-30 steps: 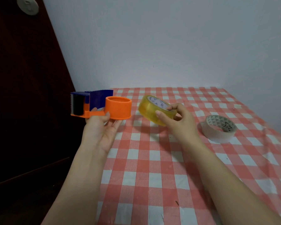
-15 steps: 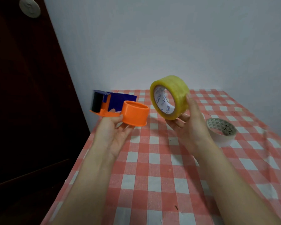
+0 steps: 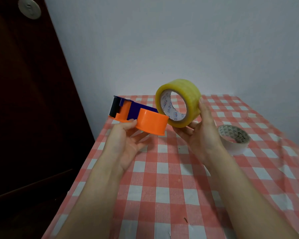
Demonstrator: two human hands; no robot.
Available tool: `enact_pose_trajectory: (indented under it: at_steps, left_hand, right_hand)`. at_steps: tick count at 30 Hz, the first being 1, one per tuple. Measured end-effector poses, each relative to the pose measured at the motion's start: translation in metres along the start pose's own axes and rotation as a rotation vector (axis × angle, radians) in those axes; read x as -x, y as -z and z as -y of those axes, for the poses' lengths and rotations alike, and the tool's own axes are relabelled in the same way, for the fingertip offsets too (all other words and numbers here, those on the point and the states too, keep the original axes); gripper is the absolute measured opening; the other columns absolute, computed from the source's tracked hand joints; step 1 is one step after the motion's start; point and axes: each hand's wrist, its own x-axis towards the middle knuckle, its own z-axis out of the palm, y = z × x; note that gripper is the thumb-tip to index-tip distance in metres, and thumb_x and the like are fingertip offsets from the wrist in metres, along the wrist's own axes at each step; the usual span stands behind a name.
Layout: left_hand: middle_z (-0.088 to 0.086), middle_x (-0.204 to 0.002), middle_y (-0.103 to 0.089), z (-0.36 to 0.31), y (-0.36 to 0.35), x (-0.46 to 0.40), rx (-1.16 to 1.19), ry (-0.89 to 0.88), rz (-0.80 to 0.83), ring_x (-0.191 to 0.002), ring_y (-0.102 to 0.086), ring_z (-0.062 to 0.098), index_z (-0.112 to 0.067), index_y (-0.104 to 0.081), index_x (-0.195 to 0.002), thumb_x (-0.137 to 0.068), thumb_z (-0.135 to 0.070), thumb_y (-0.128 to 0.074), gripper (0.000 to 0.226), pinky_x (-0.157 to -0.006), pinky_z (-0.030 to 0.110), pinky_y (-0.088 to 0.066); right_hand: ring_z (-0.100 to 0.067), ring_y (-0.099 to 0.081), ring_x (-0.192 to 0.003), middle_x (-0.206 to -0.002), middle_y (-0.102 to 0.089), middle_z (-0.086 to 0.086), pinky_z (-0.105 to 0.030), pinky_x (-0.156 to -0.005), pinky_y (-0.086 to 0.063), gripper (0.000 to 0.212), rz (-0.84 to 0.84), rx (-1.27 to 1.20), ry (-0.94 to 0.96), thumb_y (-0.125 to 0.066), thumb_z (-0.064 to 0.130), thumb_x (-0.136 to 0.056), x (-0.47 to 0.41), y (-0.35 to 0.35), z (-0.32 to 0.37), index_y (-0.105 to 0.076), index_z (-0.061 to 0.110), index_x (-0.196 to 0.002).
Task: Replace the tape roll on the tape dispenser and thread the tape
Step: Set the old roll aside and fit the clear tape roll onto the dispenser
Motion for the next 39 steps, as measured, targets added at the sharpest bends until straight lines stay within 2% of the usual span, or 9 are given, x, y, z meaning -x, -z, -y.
enact_pose_trajectory:
  at_steps: [4, 8, 11, 15, 18, 23, 32, 36, 39]
  left_hand:
    - [0.015, -0.114, -0.069, 0.0, -0.001, 0.0, -0.005, 0.038, 0.019, -0.109, -0.068, 0.037, -0.019, -0.056, -0.103, -0.1, -0.01, -0.051, 0.011, -0.095, 0.059, -0.053]
    - [0.013, -0.109, -0.069, -0.001, -0.003, 0.002, 0.02, 0.03, 0.025, -0.1, -0.069, 0.034, -0.018, -0.06, -0.105, -0.1, -0.013, -0.05, 0.012, -0.098, 0.061, -0.051]
    - [0.011, -0.104, -0.066, -0.001, -0.005, 0.001, 0.055, 0.023, 0.043, -0.094, -0.069, 0.034, -0.017, -0.062, -0.111, -0.102, -0.017, -0.051, 0.015, -0.094, 0.061, -0.053]
    - [0.007, -0.084, -0.067, -0.001, -0.006, 0.002, 0.077, 0.02, 0.063, -0.064, -0.071, 0.024, -0.014, -0.062, -0.108, -0.103, -0.017, -0.05, 0.014, -0.095, 0.064, -0.053]
    - [0.009, -0.097, -0.067, -0.001, -0.005, 0.001, 0.058, 0.005, 0.068, -0.087, -0.069, 0.03, -0.019, -0.065, -0.099, -0.102, -0.018, -0.051, 0.014, -0.089, 0.06, -0.056]
    - [0.011, -0.107, -0.068, -0.002, 0.0, 0.0, 0.056, -0.012, 0.074, -0.121, -0.063, 0.042, -0.021, -0.066, -0.097, -0.101, -0.021, -0.054, 0.012, -0.101, 0.064, -0.05]
    - [0.013, -0.118, -0.066, -0.001, 0.003, -0.001, 0.001, -0.012, 0.078, -0.118, -0.065, 0.041, -0.015, -0.065, -0.118, -0.101, -0.019, -0.056, 0.019, -0.099, 0.064, -0.052]
    - [0.009, -0.102, -0.068, -0.001, 0.002, -0.002, -0.036, -0.013, 0.064, -0.109, -0.067, 0.038, -0.013, -0.067, -0.108, -0.102, -0.023, -0.056, 0.016, -0.1, 0.063, -0.052]
    - [0.006, -0.099, -0.07, -0.001, 0.001, -0.001, -0.058, -0.026, 0.032, -0.101, -0.069, 0.033, -0.017, -0.068, -0.107, -0.103, -0.027, -0.056, 0.016, -0.094, 0.059, -0.056]
  right_hand:
    - [-0.029, -0.071, -0.103, -0.118, -0.069, -0.015, -0.041, -0.087, -0.058, 0.033, -0.007, 0.022, -0.001, -0.051, 0.058, -0.092, -0.002, 0.002, -0.002, -0.054, 0.034, -0.114]
    - [-0.028, -0.072, -0.1, -0.118, -0.07, -0.014, -0.039, -0.085, -0.058, 0.047, -0.006, 0.046, -0.002, -0.051, 0.058, -0.091, -0.002, 0.002, -0.003, -0.052, 0.027, -0.127]
    - [-0.026, -0.073, -0.095, -0.115, -0.07, -0.015, -0.04, -0.086, -0.059, 0.044, 0.001, 0.079, 0.002, -0.052, 0.055, -0.092, -0.001, 0.0, -0.003, -0.054, 0.024, -0.123]
    - [-0.017, -0.075, -0.082, -0.114, -0.07, -0.011, -0.037, -0.083, -0.06, 0.045, 0.04, 0.142, 0.015, -0.056, 0.052, -0.09, 0.001, -0.002, -0.004, -0.055, 0.018, -0.12]
    - [-0.013, -0.075, -0.078, -0.111, -0.07, -0.007, -0.036, -0.083, -0.059, 0.034, 0.073, 0.198, 0.033, -0.058, 0.048, -0.089, 0.001, -0.002, -0.006, -0.056, 0.02, -0.109]
    - [-0.013, -0.073, -0.076, -0.096, -0.072, 0.001, -0.038, -0.087, -0.059, 0.019, 0.104, 0.209, 0.04, -0.058, 0.04, -0.093, 0.001, -0.002, -0.007, -0.057, 0.021, -0.095]
    - [-0.013, -0.072, -0.073, -0.091, -0.069, 0.002, -0.04, -0.087, -0.059, 0.029, 0.118, 0.231, 0.005, -0.062, 0.042, -0.09, 0.002, -0.003, -0.009, -0.055, 0.017, -0.101]
    - [-0.015, -0.069, -0.07, -0.077, -0.066, 0.005, -0.047, -0.09, -0.056, 0.038, 0.116, 0.261, -0.012, -0.068, 0.046, -0.083, 0.003, -0.004, -0.01, -0.054, 0.015, -0.099]
    - [-0.017, -0.068, -0.073, -0.081, -0.064, 0.004, -0.048, -0.091, -0.056, 0.03, 0.118, 0.252, -0.018, -0.065, 0.04, -0.089, 0.004, -0.005, -0.012, -0.055, 0.014, -0.101]
